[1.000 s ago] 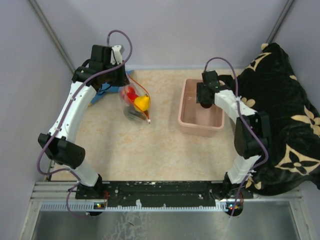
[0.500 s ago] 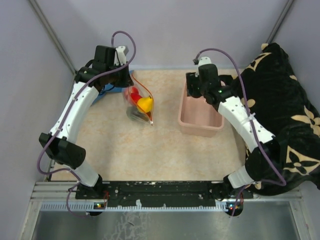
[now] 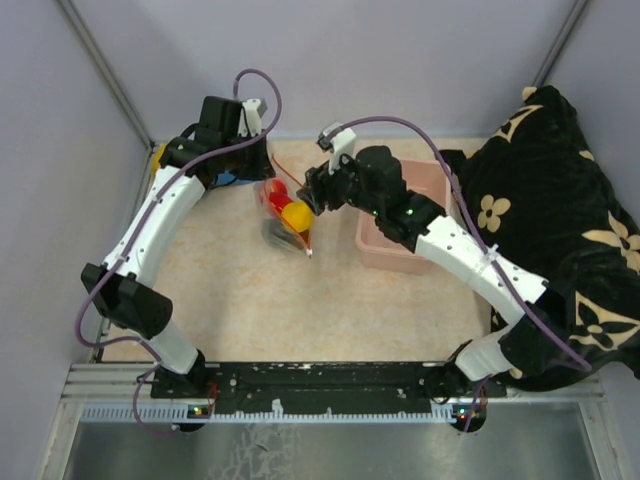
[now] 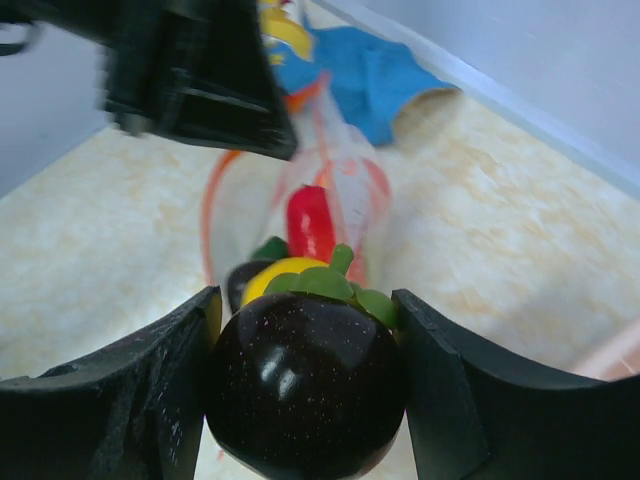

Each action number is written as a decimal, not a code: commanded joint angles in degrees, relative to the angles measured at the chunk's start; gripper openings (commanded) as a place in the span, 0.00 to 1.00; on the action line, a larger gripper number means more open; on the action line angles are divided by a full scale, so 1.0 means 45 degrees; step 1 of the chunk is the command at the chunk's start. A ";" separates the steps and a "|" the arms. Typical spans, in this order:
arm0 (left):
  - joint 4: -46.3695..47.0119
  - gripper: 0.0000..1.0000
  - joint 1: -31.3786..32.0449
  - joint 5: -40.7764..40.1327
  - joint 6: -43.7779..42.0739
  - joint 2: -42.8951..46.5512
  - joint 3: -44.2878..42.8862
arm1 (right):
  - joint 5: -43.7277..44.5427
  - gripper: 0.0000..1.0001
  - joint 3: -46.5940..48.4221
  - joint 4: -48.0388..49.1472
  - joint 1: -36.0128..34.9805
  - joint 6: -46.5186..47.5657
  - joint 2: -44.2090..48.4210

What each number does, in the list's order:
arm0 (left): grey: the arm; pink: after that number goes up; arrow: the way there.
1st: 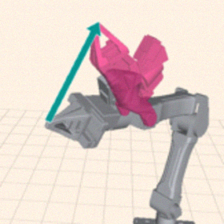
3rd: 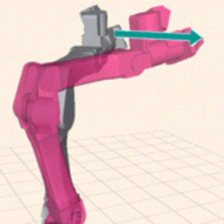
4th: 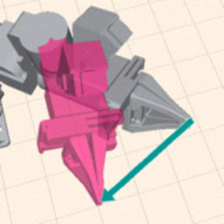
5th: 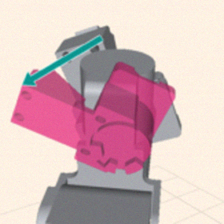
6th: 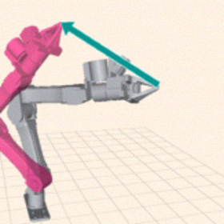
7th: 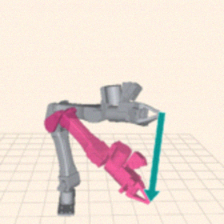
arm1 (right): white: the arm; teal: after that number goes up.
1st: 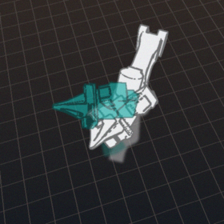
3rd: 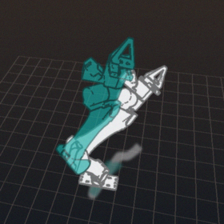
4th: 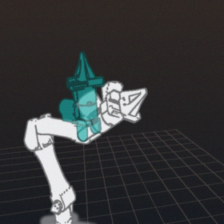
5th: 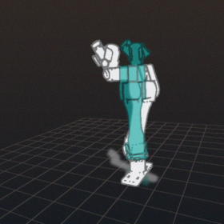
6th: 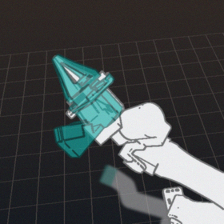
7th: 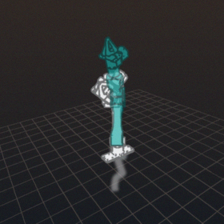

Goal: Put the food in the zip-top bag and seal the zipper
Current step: Place the fake fruit in the zipper food storage bag.

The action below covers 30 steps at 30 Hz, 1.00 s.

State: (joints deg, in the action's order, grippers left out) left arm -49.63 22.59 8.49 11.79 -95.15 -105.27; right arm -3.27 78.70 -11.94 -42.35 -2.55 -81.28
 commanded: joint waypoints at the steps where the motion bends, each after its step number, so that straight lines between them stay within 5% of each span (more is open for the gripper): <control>1: 0.0675 0.00 0.0136 0.0056 0.0045 0.0060 0.0183 | -0.1679 0.49 -0.0509 0.3369 -0.0543 0.0251 0.0307; 15: 0.0799 0.00 0.0200 0.0638 0.0026 -0.0006 0.0250 | -0.1385 0.49 -0.2109 0.7923 -0.0687 -0.0357 -0.1851; 30: 0.0800 0.00 0.0224 0.0792 0.0491 0.0054 0.0715 | 0.0122 0.72 -0.2492 0.9826 -0.0687 -0.0586 -0.2856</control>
State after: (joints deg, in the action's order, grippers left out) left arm -47.48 23.18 11.86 12.71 -95.15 -102.32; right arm -5.28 66.63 27.07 -45.25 -4.99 -93.08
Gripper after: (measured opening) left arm 0.007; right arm 0.692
